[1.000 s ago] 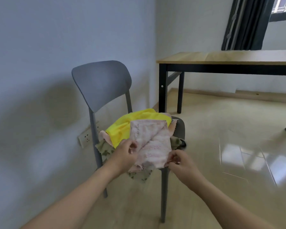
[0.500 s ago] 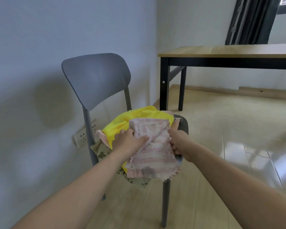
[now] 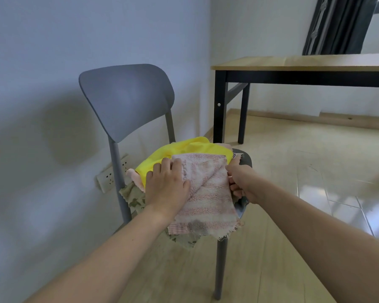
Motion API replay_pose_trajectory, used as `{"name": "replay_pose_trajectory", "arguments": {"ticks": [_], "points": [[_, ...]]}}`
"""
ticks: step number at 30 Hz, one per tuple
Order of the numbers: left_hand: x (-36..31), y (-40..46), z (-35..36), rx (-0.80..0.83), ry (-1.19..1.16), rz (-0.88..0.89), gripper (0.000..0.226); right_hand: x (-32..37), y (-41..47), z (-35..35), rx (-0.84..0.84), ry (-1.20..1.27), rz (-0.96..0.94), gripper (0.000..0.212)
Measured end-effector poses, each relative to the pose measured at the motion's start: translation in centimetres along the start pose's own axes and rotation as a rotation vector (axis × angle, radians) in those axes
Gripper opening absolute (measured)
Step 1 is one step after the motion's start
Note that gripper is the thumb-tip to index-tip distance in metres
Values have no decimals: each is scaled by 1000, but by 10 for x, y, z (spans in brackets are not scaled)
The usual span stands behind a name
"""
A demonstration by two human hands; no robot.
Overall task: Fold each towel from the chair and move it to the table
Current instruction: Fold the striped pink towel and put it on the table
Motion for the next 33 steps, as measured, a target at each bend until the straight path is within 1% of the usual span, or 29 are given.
{"name": "replay_pose_trajectory", "arguments": {"ticks": [2, 3, 4, 6, 7, 9, 10, 11, 12, 13, 14, 15, 16, 17, 18, 19, 20, 22, 23, 24, 25, 26, 27, 28, 29, 30, 31, 33], "points": [[-1, 1, 4, 51, -17, -22, 40, 2, 3, -2, -19, -23, -44, 9], [0, 2, 9, 100, -47, -77, 38, 3, 4, -2, -18, -60, -70, 15], [2, 3, 13, 159, -80, -149, 38, 3, 6, 0, -11, -80, -102, 19], [5, 4, 18, 245, -100, -257, 45, 3, 8, 2, -4, -89, -138, 19], [6, 5, 20, 300, -80, -291, 51, 2, 8, 2, 7, -74, -98, 15], [6, 5, 26, 428, -70, -365, 59, 0, 7, 1, 33, -49, -19, 17], [5, 5, 29, 476, -116, -421, 55, 1, 8, 1, 50, -38, -18, 22], [4, 5, 30, 492, -201, -475, 42, 1, 8, 1, 67, -21, -15, 32], [1, 6, 30, 477, -306, -523, 26, 0, 9, -1, 75, 0, -2, 46], [-4, 7, 26, 440, -390, -532, 14, -2, 8, -3, 82, 26, 32, 57], [-9, 6, 20, 392, -439, -489, 11, -4, 7, -3, 105, 61, 73, 59], [-15, 4, 14, 344, -445, -379, 13, -6, 7, -3, 141, 91, 106, 54], [-25, -1, 8, 325, -436, -206, 16, -5, 3, -4, 182, 139, 137, 49], [-35, -8, 3, 341, -411, -9, 18, -5, 3, -6, 208, 179, 155, 51], [-42, -18, 3, 386, -399, 140, 20, -5, 3, -7, 219, 194, 157, 54], [-42, -24, 5, 412, -424, 191, 21, -4, 4, -8, 226, 189, 148, 56], [-36, -24, 6, 403, -487, 125, 22, -4, 4, -7, 233, 166, 139, 56], [-9, -10, 7, 244, -652, -209, 17, -2, 2, -4, 230, 114, 123, 57], [6, -3, 12, 199, -690, -397, 15, -1, 3, -3, 211, 90, 106, 63], [16, 0, 17, 230, -719, -560, 18, 0, 6, -2, 192, 68, 85, 69], [22, 0, 25, 303, -755, -678, 20, 1, 8, -1, 179, 44, 68, 74], [24, 1, 32, 380, -789, -735, 21, 2, 8, 0, 170, 25, 55, 76], [26, 3, 36, 412, -803, -740, 19, 2, 9, 0, 172, 17, 45, 76], [27, 7, 37, 406, -800, -732, 15, 2, 10, 1, 177, 24, 39, 74], [29, 11, 37, 390, -788, -723, 15, 2, 12, 1, 180, 45, 33, 69], [31, 15, 37, 376, -763, -713, 20, 3, 13, 1, 181, 69, 24, 62], [33, 17, 37, 382, -740, -711, 25, 4, 15, 0, 182, 87, 15, 56], [34, 18, 36, 436, -704, -724, 23, 8, 16, 1, 198, 99, 15, 47]]}}
Point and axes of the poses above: each hand's wrist, its own y-axis towards the middle knuckle, its own z-axis out of the palm, x = y × z, the point moved 6 cm from there along y, towards the middle knuckle, and after that the axes turned 7 degrees about -x, right-handed, at the moved point
